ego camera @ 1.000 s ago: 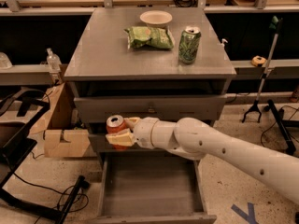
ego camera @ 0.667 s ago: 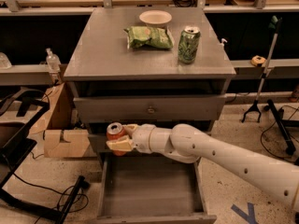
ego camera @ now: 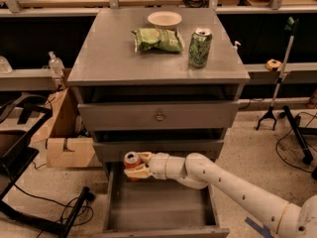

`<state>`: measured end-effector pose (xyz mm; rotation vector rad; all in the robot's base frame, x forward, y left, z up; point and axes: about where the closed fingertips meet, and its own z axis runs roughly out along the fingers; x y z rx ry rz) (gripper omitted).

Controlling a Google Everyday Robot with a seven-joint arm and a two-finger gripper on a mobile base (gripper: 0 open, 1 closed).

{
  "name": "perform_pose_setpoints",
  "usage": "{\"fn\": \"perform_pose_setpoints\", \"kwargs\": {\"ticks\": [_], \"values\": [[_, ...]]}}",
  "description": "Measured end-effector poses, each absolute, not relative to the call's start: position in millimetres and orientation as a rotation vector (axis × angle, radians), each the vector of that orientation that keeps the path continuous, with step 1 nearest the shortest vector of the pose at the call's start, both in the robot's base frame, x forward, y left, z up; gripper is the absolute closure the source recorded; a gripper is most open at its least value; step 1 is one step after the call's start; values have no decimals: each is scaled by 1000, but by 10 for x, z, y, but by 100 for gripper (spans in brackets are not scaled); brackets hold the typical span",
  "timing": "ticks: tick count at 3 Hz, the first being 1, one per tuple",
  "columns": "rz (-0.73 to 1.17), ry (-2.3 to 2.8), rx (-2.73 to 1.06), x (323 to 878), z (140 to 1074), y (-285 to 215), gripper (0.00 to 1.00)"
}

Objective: Place coke can into bottom drawer

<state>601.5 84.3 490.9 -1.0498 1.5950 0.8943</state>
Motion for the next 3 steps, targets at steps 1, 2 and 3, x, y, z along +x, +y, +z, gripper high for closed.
{"fn": "perform_pose_setpoints", "kwargs": {"ticks": [1, 2, 3], "values": [[949, 1647, -1030, 5944, 4379, 747, 100], [959, 1659, -1025, 5928, 4278, 729, 100], [985, 1649, -1054, 5927, 4109, 861, 100]]}}
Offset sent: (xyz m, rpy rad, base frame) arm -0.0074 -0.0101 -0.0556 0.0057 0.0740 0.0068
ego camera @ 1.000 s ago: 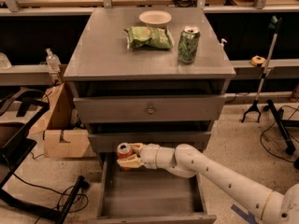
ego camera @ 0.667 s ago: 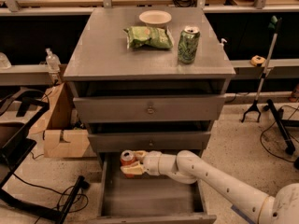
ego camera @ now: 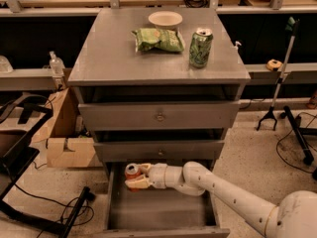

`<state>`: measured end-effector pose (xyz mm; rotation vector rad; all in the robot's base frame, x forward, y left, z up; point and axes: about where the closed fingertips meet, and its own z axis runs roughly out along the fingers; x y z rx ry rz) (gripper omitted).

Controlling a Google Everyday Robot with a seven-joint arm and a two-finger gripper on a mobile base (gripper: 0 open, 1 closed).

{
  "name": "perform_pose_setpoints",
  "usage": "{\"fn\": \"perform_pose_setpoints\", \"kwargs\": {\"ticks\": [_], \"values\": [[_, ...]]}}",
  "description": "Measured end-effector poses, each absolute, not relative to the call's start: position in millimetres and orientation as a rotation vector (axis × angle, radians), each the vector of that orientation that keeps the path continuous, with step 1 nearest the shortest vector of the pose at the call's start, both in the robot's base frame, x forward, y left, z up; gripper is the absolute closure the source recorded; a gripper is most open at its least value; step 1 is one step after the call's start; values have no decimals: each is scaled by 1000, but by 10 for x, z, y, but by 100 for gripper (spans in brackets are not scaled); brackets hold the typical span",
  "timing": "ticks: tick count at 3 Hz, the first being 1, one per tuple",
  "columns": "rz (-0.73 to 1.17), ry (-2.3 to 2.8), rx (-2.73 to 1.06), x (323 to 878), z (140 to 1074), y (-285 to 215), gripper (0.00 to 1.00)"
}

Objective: Place coke can into bottom drawer

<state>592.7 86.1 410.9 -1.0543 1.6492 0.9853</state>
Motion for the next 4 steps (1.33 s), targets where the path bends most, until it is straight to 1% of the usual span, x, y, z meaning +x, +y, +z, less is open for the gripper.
{"fn": "perform_pose_setpoints", "kwargs": {"ticks": [2, 4], "values": [[1126, 1547, -1193, 5787, 2983, 1299, 100], [1091, 1622, -1107, 5975, 1913, 1058, 100]]}}
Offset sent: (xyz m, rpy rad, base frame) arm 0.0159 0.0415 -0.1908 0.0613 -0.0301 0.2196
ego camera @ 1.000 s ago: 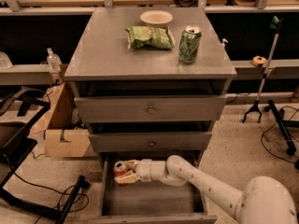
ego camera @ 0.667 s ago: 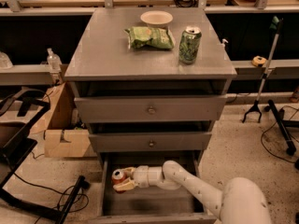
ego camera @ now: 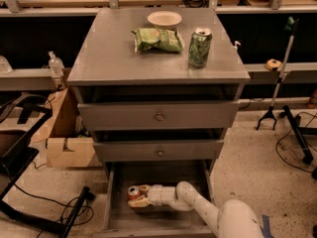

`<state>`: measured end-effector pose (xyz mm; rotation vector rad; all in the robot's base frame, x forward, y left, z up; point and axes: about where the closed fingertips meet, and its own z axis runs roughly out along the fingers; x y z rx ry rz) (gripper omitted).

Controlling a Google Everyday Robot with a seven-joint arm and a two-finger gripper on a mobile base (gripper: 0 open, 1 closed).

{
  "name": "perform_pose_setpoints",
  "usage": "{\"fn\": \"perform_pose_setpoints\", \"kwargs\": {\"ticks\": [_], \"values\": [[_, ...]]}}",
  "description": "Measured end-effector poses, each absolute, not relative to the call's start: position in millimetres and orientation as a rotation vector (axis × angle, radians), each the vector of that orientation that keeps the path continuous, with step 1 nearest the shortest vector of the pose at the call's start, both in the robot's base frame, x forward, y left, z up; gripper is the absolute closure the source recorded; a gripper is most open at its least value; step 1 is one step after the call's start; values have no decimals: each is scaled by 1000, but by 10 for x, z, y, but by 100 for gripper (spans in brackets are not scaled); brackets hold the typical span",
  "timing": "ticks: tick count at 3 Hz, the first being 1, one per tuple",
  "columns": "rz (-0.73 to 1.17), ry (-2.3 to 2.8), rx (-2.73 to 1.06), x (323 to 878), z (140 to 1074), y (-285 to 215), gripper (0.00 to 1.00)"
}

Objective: Place coke can into bottom drawer

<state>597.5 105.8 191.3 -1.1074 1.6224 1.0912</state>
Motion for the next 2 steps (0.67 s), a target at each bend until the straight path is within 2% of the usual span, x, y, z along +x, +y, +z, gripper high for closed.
{"fn": "perform_pose_setpoints", "kwargs": {"ticks": [1, 2], "values": [[1029, 1669, -1054, 5995, 1607, 953, 84], [1006, 1688, -1040, 6004, 1535, 942, 61]]}}
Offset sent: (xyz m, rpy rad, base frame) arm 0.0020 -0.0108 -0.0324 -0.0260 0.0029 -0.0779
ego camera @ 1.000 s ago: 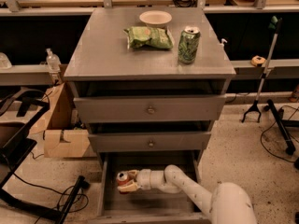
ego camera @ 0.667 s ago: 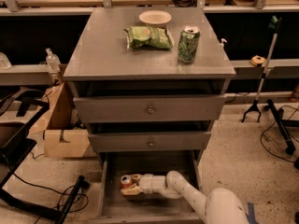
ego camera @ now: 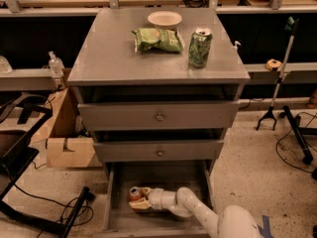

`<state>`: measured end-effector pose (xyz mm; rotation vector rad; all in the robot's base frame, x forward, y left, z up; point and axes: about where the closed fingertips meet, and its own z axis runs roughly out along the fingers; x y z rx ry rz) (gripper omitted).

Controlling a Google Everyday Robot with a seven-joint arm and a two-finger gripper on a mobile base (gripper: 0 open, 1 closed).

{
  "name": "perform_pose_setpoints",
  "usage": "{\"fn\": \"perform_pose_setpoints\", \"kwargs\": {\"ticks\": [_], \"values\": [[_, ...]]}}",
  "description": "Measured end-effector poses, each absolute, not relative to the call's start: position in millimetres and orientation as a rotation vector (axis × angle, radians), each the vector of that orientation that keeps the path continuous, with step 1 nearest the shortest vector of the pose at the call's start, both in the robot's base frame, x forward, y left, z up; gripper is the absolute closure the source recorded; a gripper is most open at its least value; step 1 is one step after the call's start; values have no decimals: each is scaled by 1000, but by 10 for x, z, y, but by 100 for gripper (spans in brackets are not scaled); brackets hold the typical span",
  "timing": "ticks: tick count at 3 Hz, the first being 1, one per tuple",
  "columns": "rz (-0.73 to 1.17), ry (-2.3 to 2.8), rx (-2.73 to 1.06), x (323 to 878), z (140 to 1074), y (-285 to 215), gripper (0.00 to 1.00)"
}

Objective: Place coke can into bottom drawer

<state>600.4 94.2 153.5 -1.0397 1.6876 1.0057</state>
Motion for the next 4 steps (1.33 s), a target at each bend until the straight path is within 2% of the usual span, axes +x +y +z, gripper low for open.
{"fn": "perform_pose_setpoints", "kwargs": {"ticks": [1, 2, 3, 4], "values": [[1007, 1687, -1040, 6001, 1539, 950, 30], [1011, 1686, -1042, 5991, 1539, 973, 6], [1013, 1685, -1043, 5985, 1538, 987, 0], [1013, 1685, -1043, 5985, 1538, 988, 0]]}}
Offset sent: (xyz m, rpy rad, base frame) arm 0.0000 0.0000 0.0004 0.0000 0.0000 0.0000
